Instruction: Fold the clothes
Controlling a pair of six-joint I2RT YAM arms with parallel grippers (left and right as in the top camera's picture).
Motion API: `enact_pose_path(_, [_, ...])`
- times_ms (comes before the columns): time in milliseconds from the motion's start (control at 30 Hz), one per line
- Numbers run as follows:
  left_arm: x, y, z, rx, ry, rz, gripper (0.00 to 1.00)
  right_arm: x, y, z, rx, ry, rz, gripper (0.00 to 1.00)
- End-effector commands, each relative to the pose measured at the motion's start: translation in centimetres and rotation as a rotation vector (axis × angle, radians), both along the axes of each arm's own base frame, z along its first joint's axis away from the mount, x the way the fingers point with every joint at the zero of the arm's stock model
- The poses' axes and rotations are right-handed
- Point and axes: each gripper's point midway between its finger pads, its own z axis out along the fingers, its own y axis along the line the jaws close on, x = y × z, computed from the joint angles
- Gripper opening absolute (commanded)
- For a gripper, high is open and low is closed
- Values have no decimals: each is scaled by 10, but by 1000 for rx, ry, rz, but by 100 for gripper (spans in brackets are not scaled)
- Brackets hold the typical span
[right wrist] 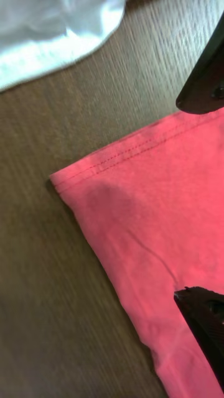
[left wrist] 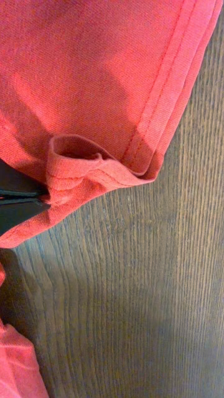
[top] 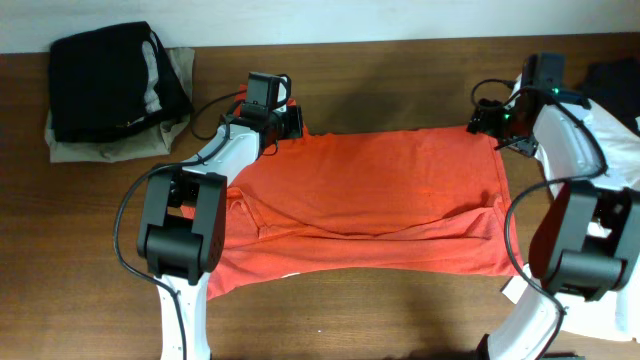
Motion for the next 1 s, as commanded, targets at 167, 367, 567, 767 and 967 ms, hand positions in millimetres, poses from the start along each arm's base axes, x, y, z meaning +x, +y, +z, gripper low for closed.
enact_pose_path(167, [-3,2,-8,14,32,-1,1,9,-3,-3,51,-15,-163,99])
enact_pose_path(367, [-3,2,-8,14,31,-1,1,17,-7,-3,-15,-44,-42,99])
enact_pose_path(567, [-3,2,-8,14,31,-2,1,23,-13,-19,-46,-40,-28,99])
enact_pose_path(767, [-3,2,-8,14,31,-1,1,29,-14,-31,-55,-43,-7,94])
enact_pose_path(967, [-3,2,-8,14,32,-1,1,39,-14,-28,-111,-81,98,94])
